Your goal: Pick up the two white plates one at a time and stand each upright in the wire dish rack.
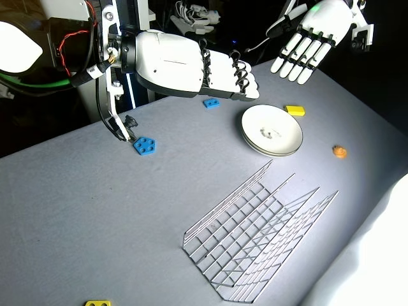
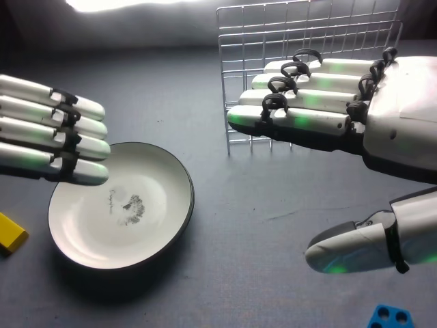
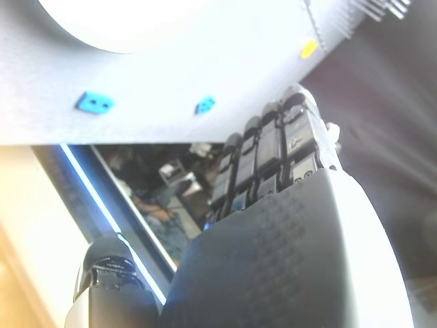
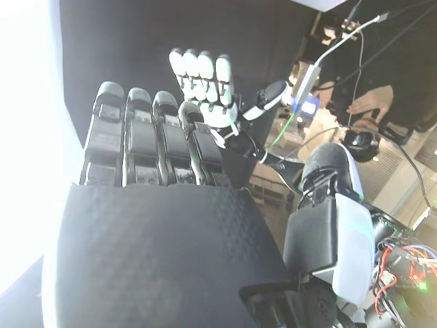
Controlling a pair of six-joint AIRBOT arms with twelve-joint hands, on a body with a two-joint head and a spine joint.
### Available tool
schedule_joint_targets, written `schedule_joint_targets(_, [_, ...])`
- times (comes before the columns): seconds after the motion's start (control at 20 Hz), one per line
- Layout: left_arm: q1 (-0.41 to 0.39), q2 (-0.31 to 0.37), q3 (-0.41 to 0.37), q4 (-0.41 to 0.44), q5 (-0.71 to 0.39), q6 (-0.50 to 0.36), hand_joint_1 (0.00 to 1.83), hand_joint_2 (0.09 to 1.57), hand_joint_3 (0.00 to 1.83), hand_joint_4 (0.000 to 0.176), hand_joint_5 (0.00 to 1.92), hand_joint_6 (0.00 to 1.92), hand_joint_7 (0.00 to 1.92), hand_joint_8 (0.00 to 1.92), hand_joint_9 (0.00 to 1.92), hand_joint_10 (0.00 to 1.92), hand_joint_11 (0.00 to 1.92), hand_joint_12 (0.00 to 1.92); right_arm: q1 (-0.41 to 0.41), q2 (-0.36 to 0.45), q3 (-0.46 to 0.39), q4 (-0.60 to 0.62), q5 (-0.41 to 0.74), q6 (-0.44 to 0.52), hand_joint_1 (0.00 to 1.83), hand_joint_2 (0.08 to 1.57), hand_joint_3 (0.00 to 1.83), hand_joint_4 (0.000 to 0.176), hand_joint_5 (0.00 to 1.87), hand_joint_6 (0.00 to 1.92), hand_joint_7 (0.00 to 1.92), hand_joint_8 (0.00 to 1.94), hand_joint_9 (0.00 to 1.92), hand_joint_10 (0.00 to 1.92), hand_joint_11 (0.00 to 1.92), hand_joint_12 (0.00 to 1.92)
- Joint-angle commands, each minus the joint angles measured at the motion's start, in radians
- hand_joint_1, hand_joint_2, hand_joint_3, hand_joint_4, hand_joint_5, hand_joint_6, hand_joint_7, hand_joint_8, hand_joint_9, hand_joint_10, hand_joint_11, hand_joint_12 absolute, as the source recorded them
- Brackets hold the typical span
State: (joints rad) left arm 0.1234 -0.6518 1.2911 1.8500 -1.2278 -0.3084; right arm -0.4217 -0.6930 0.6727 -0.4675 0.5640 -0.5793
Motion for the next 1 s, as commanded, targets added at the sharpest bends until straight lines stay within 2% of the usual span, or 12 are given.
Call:
schedule_joint_targets(0.0, [0.021, 0.006, -0.001, -0.095, -0.014, 0.039, 0.0, 0.98, 0.02, 0.0, 0.0, 0.0, 0.0, 0.0, 0.0, 0.0, 0.0, 0.0, 0.008, 0.003, -0.003, 0.026, 0.119, 0.0, 0.0, 1.06, 0.02, 0.0, 0.0, 0.0, 0.0, 0.0, 0.0, 0.0, 0.0, 0.0])
schedule_joint_targets(0.15, [0.138, -0.004, 0.01, -0.141, -0.005, 0.112, 0.0, 0.97, 0.01, 0.0, 0.0, 0.0, 0.0, 0.0, 0.0, 0.0, 0.0, 0.0, 0.008, 0.003, -0.003, 0.026, 0.12, 0.0, 0.0, 1.06, 0.02, 0.0, 0.0, 0.0, 0.0, 0.0, 0.0, 0.0, 0.0, 0.0])
schedule_joint_targets(0.25, [0.237, -0.021, 0.021, -0.21, 0.014, 0.165, 0.0, 0.97, 0.01, 0.0, 0.0, 0.0, 0.0, 0.0, 0.0, 0.0, 0.0, 0.0, 0.008, 0.003, -0.003, 0.026, 0.12, -0.001, 0.0, 1.06, 0.02, 0.0, 0.0, 0.0, 0.0, 0.0, 0.0, 0.0, 0.0, 0.0])
schedule_joint_targets(0.4, [0.369, -0.051, 0.027, -0.283, 0.051, 0.191, 0.0, 0.97, 0.01, 0.0, 0.0, 0.0, 0.0, 0.0, 0.0, 0.0, 0.0, 0.0, 0.008, 0.003, -0.003, 0.026, 0.12, -0.001, 0.0, 1.05, 0.01, 0.0, 0.0, 0.0, 0.0, 0.0, 0.0, 0.0, 0.0, 0.0])
schedule_joint_targets(0.55, [0.463, -0.074, 0.026, -0.34, 0.091, 0.215, 0.0, 0.97, 0.01, 0.0, 0.0, 0.0, 0.0, 0.0, 0.0, 0.0, 0.0, 0.0, 0.007, 0.003, -0.003, 0.026, 0.12, -0.001, 0.0, 1.06, 0.01, 0.0, 0.0, 0.0, 0.0, 0.0, 0.0, 0.0, 0.0, 0.0])
schedule_joint_targets(0.65, [0.517, -0.098, 0.039, -0.393, 0.117, 0.247, 0.0, 0.97, 0.01, 0.0, 0.0, 0.0, 0.0, 0.0, 0.0, 0.0, 0.0, 0.0, 0.007, 0.003, -0.003, 0.026, 0.12, -0.001, 0.0, 1.06, 0.01, 0.0, 0.0, 0.0, 0.0, 0.0, 0.0, 0.0, 0.0, 0.0])
schedule_joint_targets(0.95, [0.562, -0.158, 0.101, -0.398, 0.131, 0.265, 0.0, 0.97, 0.01, 0.0, 0.0, 0.0, 0.0, 0.0, 0.0, 0.0, 0.0, 0.0, 0.007, 0.003, -0.003, 0.026, 0.12, -0.001, 0.0, 1.06, 0.01, 0.0, 0.0, 0.0, 0.0, 0.0, 0.0, 0.0, 0.0, 0.0])
